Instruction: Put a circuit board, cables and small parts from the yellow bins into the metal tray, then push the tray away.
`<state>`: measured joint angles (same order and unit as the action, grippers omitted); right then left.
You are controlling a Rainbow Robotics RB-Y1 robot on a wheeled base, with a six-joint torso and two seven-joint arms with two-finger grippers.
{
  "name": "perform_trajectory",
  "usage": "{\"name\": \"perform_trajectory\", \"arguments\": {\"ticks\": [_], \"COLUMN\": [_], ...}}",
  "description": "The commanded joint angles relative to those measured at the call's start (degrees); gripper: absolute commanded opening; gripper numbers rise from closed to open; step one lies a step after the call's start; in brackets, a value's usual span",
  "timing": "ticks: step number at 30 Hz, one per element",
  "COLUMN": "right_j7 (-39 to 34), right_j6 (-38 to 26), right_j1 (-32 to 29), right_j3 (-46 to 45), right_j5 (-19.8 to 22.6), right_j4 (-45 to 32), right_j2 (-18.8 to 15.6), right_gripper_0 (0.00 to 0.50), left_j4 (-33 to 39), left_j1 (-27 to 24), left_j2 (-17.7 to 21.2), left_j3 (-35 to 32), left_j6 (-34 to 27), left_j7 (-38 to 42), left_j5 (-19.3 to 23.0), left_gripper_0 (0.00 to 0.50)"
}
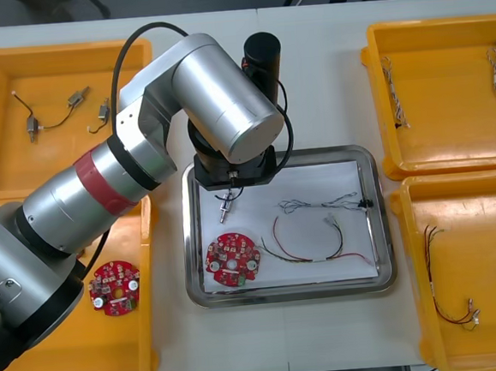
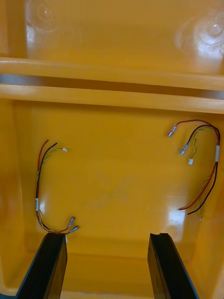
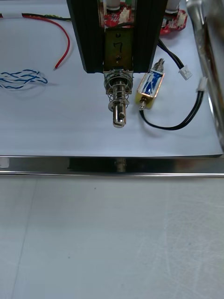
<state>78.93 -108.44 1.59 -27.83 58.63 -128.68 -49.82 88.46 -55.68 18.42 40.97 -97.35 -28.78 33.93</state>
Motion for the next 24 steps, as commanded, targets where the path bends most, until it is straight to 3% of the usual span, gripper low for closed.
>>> {"name": "perform_trajectory", "arguments": {"ticks": [1,24], "right_j7": [1.4,1.7], "right_j6": [0.7,1.7], "right_j1": [-0.4,-0.4], "right_j3": [-1.6,-0.7], "right_j5": [0.2,-0.1], "right_j4": [-1.0,-1.0], "right_j2": [0.3,0.3], "right_gripper_0": [0.500,0.500], "left_j4": [0.0,-1.2], "left_j1": [-1.0,1.7], "left_j2": [-1.5,-0.8], "left_j3": [2.4,8.7], "left_j6": [3.4,5.2], "left_j7": [3.8,4.7], "left_j5": [0.1,-0.7], "left_gripper_0": [0.000,0.000]}}
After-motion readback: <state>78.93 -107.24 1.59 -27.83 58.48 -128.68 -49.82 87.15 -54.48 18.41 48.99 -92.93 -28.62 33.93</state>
